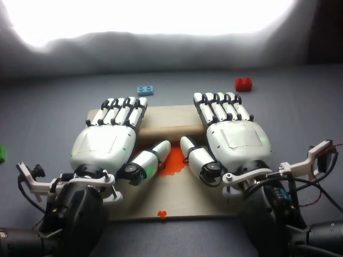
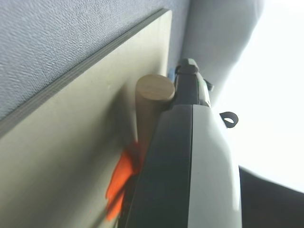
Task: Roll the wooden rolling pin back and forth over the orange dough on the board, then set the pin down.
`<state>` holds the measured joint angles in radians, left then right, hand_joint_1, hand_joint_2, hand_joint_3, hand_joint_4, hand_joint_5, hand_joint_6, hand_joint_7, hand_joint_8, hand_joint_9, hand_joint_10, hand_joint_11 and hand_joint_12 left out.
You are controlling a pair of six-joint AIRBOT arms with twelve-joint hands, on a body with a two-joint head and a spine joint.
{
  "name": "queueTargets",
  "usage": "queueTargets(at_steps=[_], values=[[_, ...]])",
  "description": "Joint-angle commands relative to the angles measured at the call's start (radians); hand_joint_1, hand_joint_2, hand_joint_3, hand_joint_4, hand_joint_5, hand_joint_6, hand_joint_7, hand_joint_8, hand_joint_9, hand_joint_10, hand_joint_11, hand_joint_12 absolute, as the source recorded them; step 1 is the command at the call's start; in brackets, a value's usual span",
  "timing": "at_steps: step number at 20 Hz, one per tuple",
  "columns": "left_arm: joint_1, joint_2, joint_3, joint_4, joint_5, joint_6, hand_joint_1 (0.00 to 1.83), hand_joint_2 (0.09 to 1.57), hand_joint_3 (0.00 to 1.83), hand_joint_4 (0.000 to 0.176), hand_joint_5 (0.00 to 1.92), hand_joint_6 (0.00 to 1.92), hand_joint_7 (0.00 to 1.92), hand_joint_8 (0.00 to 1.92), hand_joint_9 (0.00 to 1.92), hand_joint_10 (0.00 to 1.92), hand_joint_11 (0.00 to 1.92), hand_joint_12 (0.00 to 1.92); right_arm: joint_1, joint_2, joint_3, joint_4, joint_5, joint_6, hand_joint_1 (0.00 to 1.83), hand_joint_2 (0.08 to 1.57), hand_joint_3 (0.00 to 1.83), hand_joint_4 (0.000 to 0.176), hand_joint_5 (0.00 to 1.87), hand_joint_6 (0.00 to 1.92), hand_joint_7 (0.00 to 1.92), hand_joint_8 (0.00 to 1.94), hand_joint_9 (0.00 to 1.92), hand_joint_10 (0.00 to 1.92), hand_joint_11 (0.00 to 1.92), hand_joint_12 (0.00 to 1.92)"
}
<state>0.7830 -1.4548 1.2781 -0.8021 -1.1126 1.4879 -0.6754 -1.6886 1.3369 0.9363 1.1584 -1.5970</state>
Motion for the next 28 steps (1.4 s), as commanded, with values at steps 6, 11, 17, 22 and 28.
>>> queueTargets(at_steps=[6, 11, 17, 22, 28], values=[[-0.005, -0.002, 0.034, 0.047, -0.074, -0.038, 0.0, 1.46, 0.03, 0.0, 0.0, 0.0, 0.0, 0.0, 0.0, 0.0, 0.0, 0.0, 0.015, -0.001, 0.026, -0.043, 0.048, 0.013, 0.0, 1.47, 0.01, 0.0, 0.0, 0.0, 0.0, 0.0, 0.0, 0.0, 0.0, 0.0], [-0.013, -0.003, 0.049, 0.047, -0.06, -0.055, 0.0, 1.49, 0.04, 0.0, 0.0, 0.0, 0.0, 0.0, 0.0, 0.0, 0.0, 0.0, 0.021, -0.003, 0.041, -0.043, 0.032, 0.025, 0.0, 1.48, 0.02, 0.0, 0.0, 0.0, 0.0, 0.0, 0.0, 0.0, 0.0, 0.0], [-0.029, -0.016, 0.07, 0.047, -0.042, -0.058, 0.0, 1.51, 0.04, 0.0, 0.0, 0.0, 0.0, 0.0, 0.0, 0.0, 0.0, 0.0, 0.027, -0.008, 0.067, -0.041, 0.013, 0.039, 0.0, 1.51, 0.03, 0.0, 0.0, 0.0, 0.0, 0.0, 0.0, 0.0, 0.0, 0.0], [-0.035, -0.024, 0.09, 0.047, -0.032, -0.062, 0.0, 1.53, 0.05, 0.0, 0.0, 0.0, 0.0, 0.0, 0.0, 0.0, 0.0, 0.0, 0.03, -0.015, 0.094, -0.039, 0.0, 0.051, 0.0, 1.53, 0.03, 0.0, 0.0, 0.0, 0.0, 0.0, 0.0, 0.0, 0.0, 0.0], [-0.043, -0.035, 0.125, 0.054, -0.004, -0.081, 0.0, 1.55, 0.05, 0.0, 0.0, 0.0, 0.0, 0.0, 0.0, 0.0, 0.0, 0.0, 0.036, -0.02, 0.114, -0.039, -0.012, 0.059, 0.0, 1.54, 0.03, 0.0, 0.0, 0.0, 0.0, 0.0, 0.0, 0.0, 0.0, 0.0]])
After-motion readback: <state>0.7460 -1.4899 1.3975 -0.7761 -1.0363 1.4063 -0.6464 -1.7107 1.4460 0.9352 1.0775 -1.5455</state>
